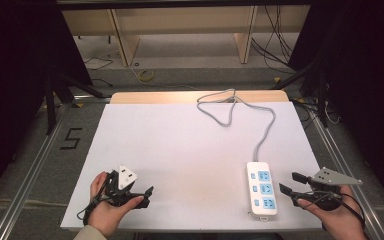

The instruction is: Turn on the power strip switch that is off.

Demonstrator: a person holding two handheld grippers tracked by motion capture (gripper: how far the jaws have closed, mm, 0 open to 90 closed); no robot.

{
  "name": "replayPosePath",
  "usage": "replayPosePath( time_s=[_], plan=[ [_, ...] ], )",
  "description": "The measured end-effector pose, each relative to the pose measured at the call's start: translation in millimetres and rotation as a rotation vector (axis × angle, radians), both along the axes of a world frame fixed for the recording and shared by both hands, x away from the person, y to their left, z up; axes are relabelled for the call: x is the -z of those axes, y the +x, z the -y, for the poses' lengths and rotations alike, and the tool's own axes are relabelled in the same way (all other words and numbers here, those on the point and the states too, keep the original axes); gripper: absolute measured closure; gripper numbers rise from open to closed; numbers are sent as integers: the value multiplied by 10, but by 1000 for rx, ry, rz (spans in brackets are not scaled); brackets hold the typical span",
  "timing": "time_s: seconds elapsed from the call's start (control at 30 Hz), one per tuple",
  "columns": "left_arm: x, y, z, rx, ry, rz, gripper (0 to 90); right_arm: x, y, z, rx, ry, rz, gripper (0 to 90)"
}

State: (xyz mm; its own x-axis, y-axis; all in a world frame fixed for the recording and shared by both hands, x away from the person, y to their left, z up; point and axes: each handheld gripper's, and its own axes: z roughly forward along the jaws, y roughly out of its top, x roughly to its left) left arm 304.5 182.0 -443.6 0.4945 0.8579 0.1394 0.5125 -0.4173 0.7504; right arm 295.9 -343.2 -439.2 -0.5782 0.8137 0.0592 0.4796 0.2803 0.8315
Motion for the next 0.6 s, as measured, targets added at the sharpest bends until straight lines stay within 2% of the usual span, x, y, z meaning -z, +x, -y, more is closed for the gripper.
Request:
replayPosePath(
  time_s=[0.13,0.33,0.57,0.6],
  plan=[
    [0,7,9,7,5,-1,54,-17,-8,0,0,-2,18,413],
    [3,4,-15,-4,-4,-2,61,-38,-14,-30,-5,-10,20,503],
    [2,7,-10,-4,-7,-2,68,-90,-21,-28,-5,-26,62,761],
    [3,8,-9,-4,-8,-2,68,-90,-21,-28,-5,-26,62,761]
  ],
)
